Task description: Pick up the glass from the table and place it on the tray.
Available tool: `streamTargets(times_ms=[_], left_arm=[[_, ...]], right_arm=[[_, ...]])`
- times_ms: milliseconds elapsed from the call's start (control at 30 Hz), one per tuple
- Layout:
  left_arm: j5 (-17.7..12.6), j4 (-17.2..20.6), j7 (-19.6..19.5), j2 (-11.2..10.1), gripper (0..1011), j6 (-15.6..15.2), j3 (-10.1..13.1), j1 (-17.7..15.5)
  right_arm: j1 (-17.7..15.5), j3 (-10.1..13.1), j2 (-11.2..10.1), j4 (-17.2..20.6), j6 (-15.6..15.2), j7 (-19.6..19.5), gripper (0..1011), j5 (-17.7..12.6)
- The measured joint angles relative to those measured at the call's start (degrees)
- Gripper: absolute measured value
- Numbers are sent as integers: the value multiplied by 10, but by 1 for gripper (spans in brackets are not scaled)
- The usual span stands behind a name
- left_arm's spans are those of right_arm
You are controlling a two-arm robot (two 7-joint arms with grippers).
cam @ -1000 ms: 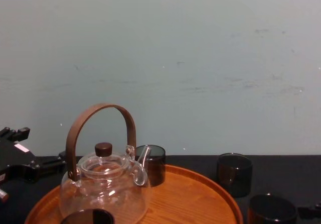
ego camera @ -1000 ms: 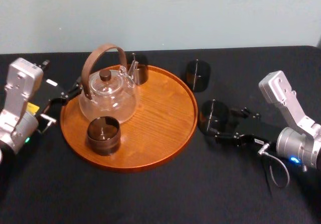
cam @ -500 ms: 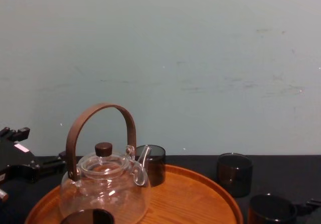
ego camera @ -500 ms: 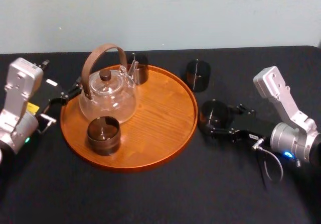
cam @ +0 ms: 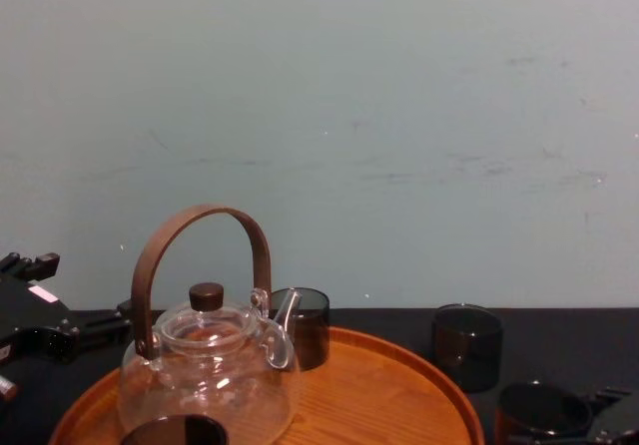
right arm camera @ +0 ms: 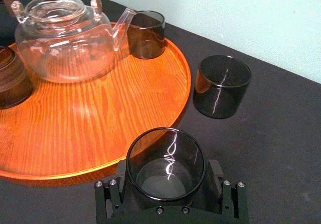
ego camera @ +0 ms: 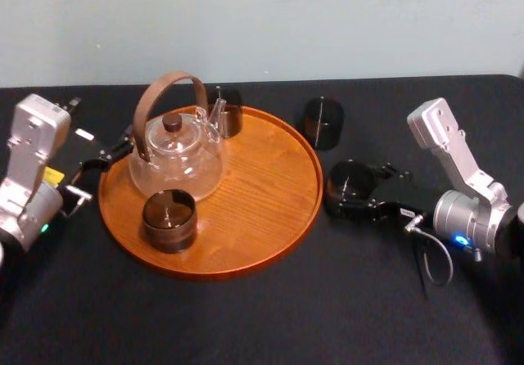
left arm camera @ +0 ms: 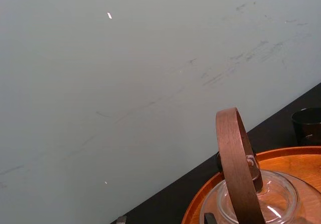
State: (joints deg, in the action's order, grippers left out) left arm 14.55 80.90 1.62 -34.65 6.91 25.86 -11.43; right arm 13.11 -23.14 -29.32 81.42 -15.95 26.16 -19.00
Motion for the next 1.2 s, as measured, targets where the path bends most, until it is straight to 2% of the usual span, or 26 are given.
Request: streamTargets(times_ms=[367, 800, 1200], left_arm=[[0, 0, 0, 0, 1001, 0, 0, 0], [0, 0, 0, 0, 1001, 0, 0, 0], [0, 0, 0, 0, 1001, 0, 0, 0]], right_arm=[[16, -6, 9, -20, 1, 5, 1002, 0], [12, -13, 5, -14, -4, 10, 1002, -3], [5, -12, 2, -6, -6, -1, 1002, -2]])
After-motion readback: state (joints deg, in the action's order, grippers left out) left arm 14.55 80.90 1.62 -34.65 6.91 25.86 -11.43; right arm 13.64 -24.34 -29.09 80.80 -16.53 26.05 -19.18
